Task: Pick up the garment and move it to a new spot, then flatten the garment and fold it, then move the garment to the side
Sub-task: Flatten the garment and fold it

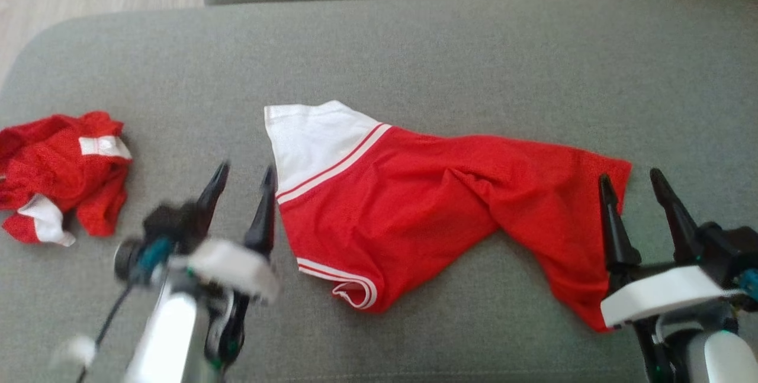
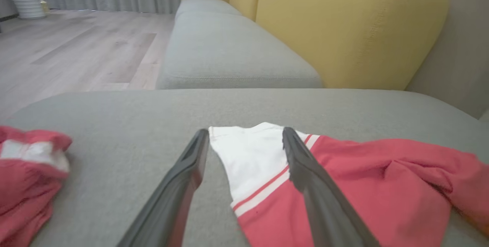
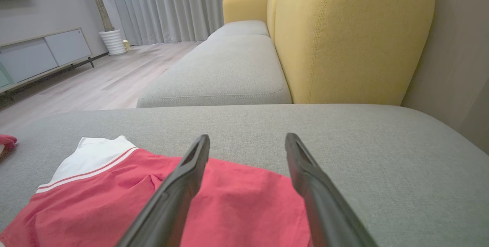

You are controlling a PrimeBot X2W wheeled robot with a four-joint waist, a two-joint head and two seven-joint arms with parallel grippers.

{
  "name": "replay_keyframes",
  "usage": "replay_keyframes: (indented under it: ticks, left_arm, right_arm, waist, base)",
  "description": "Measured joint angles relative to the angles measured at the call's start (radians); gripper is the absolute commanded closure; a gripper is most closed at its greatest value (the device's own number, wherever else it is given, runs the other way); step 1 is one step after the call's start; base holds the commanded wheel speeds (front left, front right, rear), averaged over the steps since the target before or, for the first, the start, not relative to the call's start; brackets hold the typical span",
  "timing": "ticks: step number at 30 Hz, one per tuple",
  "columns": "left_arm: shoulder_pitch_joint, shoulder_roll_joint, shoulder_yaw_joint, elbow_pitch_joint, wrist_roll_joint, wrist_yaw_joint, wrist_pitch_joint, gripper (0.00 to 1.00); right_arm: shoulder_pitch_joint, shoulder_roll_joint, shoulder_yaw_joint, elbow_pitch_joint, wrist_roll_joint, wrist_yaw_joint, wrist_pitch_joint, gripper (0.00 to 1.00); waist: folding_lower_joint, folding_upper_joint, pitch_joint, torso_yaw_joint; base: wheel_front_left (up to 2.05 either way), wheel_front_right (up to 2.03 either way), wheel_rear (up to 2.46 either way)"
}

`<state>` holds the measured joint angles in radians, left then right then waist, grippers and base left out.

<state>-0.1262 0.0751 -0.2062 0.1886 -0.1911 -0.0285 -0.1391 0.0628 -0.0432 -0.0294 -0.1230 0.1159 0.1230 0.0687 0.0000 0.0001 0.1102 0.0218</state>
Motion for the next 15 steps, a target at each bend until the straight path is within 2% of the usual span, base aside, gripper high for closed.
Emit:
replay_keyframes:
  ticks: [5,15]
  left_arm:
    - [-0.228,-0.017,-0.010,0.159,-0.045,-0.025,0.060,0.00]
    - [-0.574,-0.014,0.038,0.651,-0.117,-0.060,0.102,0.00]
  right_arm:
    - [-0.046,0.000,0.010,-0.003,0.004,0.000,0.000,0.00]
    - [-0.138,-0.001,0.050,0.014,0.006,0.000,-0.003,0.00]
  waist:
    - [0.0000,0.0000,0.055,-0.007]
    - [0.0000,0.0000,0.182,-0.054]
  base:
    - [0.00,0.00,0.00]
    - [0.00,0.00,0.00]
